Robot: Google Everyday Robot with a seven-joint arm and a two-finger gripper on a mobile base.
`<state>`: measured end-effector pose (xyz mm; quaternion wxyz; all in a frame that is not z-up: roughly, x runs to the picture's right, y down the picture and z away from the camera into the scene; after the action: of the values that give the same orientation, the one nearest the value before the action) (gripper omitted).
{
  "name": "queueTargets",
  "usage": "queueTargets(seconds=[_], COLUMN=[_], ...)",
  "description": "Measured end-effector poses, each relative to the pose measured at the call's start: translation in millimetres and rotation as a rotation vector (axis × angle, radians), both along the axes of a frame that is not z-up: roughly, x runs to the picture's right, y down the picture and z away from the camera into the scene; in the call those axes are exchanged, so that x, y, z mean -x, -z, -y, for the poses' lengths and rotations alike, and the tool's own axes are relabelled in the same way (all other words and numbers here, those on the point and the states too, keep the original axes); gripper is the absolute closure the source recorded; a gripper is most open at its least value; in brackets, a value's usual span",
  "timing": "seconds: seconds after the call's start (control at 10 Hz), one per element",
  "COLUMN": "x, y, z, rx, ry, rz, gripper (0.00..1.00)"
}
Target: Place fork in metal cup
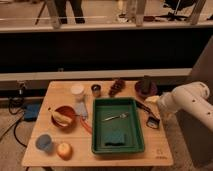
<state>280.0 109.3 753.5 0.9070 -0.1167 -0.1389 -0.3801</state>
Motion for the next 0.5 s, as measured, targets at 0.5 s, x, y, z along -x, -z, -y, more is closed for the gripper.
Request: queueTargets(seconds=[0.5], x=[-1], y=[0.7], z=[22], rx=[-0.045], ry=[-0.017], rz=[0.006], gripper=[0.2])
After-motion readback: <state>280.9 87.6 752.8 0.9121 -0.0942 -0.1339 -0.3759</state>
